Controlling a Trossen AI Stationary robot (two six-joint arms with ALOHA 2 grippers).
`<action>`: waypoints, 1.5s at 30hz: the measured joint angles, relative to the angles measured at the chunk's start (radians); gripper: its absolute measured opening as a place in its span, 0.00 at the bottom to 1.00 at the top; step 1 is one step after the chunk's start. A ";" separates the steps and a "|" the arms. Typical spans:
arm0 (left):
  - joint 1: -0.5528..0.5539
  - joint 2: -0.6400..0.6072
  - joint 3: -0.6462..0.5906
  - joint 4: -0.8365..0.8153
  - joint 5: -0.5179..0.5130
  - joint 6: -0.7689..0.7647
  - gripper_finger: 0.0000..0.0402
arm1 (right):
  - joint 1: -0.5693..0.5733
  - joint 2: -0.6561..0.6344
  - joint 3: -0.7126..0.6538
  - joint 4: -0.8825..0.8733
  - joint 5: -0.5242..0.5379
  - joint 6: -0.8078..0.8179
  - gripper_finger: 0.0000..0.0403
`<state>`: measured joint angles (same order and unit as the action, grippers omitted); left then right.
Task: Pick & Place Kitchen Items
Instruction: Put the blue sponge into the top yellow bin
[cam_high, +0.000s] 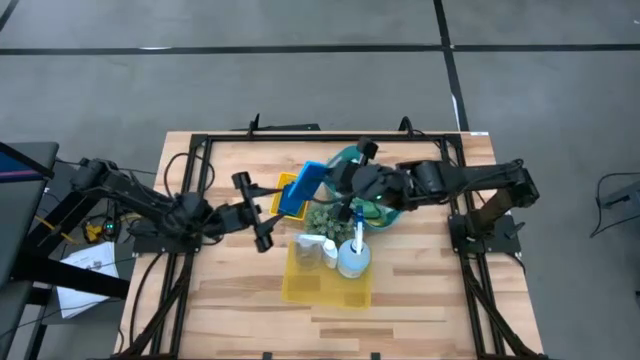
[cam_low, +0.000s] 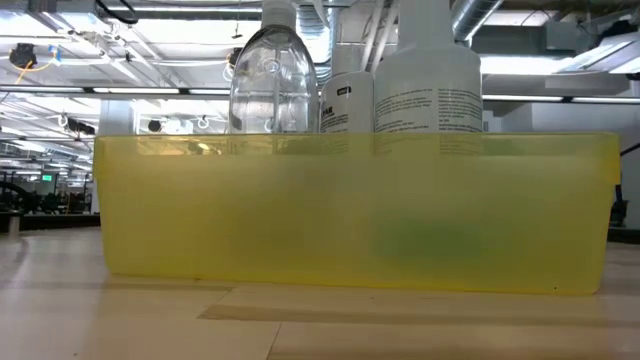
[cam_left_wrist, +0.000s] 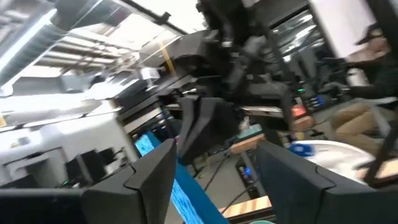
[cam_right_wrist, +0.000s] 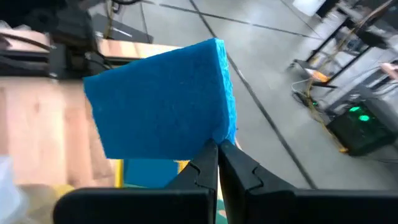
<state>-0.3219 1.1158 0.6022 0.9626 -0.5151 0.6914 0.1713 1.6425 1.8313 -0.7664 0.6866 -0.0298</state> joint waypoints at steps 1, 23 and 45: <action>0.005 0.017 0.009 0.014 -0.011 0.000 0.55 | 0.006 0.004 -0.001 0.000 0.019 -0.003 0.00; 0.119 0.071 0.041 -0.003 -0.069 -0.251 0.54 | 0.075 0.032 -0.019 0.021 0.242 -0.075 0.00; 0.174 0.090 0.081 -0.130 -0.025 -0.396 0.36 | 0.069 0.032 -0.019 0.031 0.229 -0.083 0.00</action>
<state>-0.1482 1.2059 0.6834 0.8326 -0.5402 0.2952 0.2401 1.6741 1.8118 -0.7357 0.9154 -0.1127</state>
